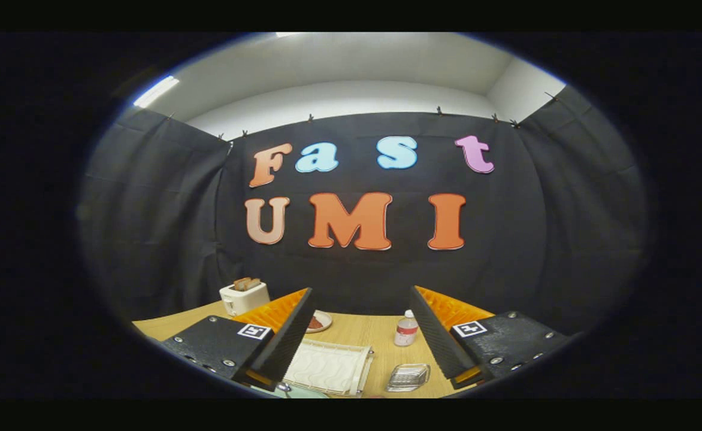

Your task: Take the plate from the dish rack, then take the spoon from the basket and place it into the plate.

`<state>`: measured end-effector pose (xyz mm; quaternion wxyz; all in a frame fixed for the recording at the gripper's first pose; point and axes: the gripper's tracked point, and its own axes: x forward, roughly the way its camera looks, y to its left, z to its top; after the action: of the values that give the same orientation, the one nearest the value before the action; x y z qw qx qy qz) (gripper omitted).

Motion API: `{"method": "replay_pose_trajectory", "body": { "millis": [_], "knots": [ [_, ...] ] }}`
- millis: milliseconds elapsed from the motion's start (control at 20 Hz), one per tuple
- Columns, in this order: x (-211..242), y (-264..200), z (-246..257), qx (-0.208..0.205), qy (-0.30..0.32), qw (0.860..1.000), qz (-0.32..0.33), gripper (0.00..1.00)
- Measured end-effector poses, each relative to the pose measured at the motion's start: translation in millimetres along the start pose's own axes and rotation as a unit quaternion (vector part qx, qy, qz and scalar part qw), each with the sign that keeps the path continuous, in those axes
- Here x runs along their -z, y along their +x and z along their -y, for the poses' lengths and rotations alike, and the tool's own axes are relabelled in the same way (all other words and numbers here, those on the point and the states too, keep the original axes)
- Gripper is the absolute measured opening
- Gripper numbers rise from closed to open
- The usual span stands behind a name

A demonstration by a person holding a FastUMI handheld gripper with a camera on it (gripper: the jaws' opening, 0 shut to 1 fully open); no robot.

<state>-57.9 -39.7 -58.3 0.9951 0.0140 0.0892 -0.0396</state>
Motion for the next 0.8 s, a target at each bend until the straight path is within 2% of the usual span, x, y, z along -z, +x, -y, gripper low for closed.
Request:
{"method": "replay_pose_trajectory", "body": {
  "millis": [450, 800],
  "knots": [
    [-9, -3, 1, -0.001, -0.005, 1.0, 0.01, 0.95],
    [-26, -2, 3, 0.004, 0.008, 0.999, 0.046, 0.97]
  ]
}}
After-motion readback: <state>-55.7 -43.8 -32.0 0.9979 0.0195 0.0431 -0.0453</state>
